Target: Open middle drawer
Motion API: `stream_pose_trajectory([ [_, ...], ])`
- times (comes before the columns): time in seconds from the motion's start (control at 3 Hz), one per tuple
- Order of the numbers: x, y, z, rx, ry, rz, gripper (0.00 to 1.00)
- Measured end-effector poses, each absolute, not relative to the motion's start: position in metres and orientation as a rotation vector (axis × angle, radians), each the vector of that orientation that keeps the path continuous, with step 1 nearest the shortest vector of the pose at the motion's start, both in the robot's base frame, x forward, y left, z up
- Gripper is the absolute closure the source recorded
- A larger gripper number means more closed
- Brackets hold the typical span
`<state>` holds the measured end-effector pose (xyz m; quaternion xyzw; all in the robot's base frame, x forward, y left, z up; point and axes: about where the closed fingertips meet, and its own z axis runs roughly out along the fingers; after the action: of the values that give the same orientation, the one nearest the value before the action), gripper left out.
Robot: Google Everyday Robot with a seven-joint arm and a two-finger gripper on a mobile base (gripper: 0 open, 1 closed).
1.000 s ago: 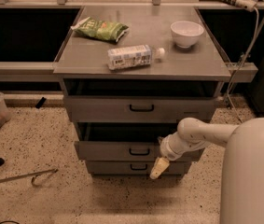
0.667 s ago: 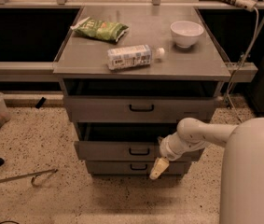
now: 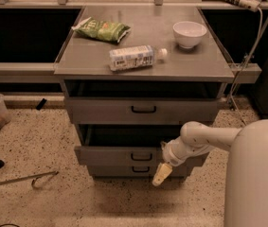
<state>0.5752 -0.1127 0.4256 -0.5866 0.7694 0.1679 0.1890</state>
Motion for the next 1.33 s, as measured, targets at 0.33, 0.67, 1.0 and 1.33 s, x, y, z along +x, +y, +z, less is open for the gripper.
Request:
stream_pose_trajectory([
  [0.33,0.558,-0.115,0.426,-1.641,2.185,0.502,0.0],
  [0.67,0.557,-0.114,0.425,-1.647,2.184,0.509,0.0],
  [1.0,0.526,-0.108,0.42,-1.69,2.189,0.565,0.0],
  [1.33,0.525,-0.108,0.423,-1.691,2.19,0.568,0.0],
])
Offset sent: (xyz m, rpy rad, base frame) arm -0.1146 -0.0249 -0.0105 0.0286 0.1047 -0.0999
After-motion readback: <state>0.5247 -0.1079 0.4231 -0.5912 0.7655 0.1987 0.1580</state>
